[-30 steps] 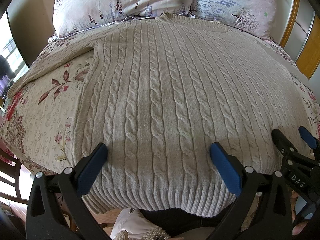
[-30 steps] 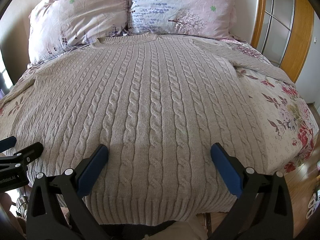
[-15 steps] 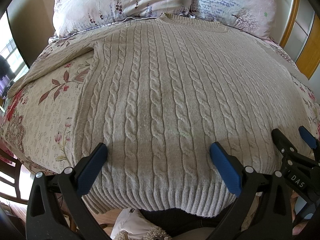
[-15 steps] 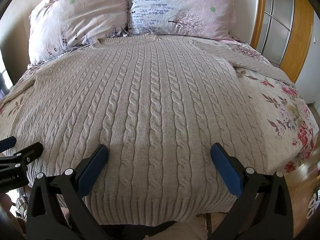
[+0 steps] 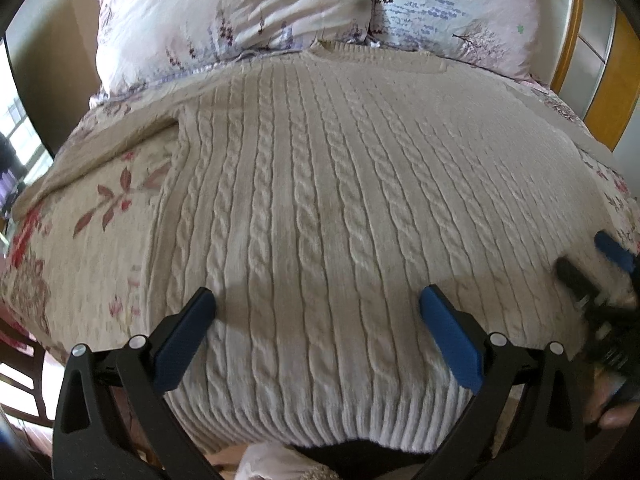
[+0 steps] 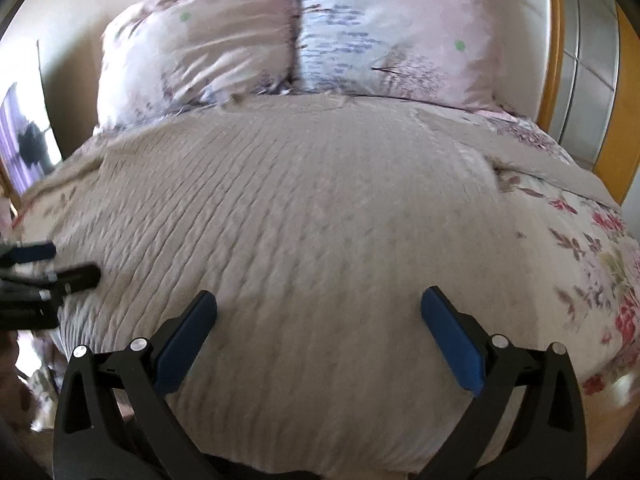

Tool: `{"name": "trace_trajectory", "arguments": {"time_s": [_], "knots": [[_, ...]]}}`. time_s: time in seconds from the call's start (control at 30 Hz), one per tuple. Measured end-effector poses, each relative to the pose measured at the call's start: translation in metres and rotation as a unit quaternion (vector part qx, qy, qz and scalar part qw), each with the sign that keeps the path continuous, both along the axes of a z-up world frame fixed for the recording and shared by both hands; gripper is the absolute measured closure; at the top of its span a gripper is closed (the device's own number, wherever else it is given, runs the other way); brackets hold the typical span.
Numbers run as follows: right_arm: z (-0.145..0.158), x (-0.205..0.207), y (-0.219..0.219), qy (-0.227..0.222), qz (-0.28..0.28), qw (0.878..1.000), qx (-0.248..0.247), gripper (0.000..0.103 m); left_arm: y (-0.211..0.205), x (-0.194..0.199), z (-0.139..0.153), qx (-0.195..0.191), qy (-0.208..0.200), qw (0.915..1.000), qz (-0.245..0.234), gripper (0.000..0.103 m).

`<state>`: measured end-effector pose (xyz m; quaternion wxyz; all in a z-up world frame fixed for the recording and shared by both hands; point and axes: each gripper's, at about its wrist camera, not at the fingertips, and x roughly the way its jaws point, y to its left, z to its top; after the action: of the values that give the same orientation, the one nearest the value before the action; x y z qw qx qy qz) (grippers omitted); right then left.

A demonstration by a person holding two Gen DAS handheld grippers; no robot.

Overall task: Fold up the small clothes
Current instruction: 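Move the right gripper to a sweater sleeve and grasp its cuff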

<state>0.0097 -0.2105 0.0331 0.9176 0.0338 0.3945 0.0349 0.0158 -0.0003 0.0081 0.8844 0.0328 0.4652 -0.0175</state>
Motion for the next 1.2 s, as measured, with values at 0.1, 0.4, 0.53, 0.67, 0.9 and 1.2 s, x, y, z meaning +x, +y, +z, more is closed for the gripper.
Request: {"name": "trace_trajectory", "arguments": {"time_s": [0.1, 0.4, 0.53, 0.67, 0.9, 1.2], "knots": [[0.023, 0.018, -0.049, -0.022, -0.047, 0.997, 0.063, 0.001, -0.002, 0.009, 0.003, 0.01, -0.027, 0.9995, -0.011, 0.002], [0.013, 0.111, -0.219, 0.049, -0.254, 0.935, 0.243, 0.04, 0.013, 0.044, 0.016, -0.075, -0.054, 0.9943, -0.053, 0.002], [-0.027, 0.132, -0.257, 0.094, -0.308, 0.891, 0.321, 0.047, 0.026, 0.06, 0.026, -0.099, -0.069, 0.9915, -0.05, 0.002], [-0.034, 0.143, -0.261, 0.092, -0.317, 0.884, 0.333, 0.049, 0.038, 0.072, 0.033, -0.122, -0.068, 0.9892, -0.043, 0.002], [-0.042, 0.148, -0.291, 0.059, -0.357, 0.862, 0.355, 0.068, 0.046, 0.101, 0.039, -0.134, -0.045, 0.9891, -0.039, 0.002], [-0.04, 0.124, -0.313, 0.027, -0.402, 0.854, 0.329, 0.08, 0.038, 0.138, 0.037, -0.139, -0.032, 0.9877, -0.064, 0.002]]}}
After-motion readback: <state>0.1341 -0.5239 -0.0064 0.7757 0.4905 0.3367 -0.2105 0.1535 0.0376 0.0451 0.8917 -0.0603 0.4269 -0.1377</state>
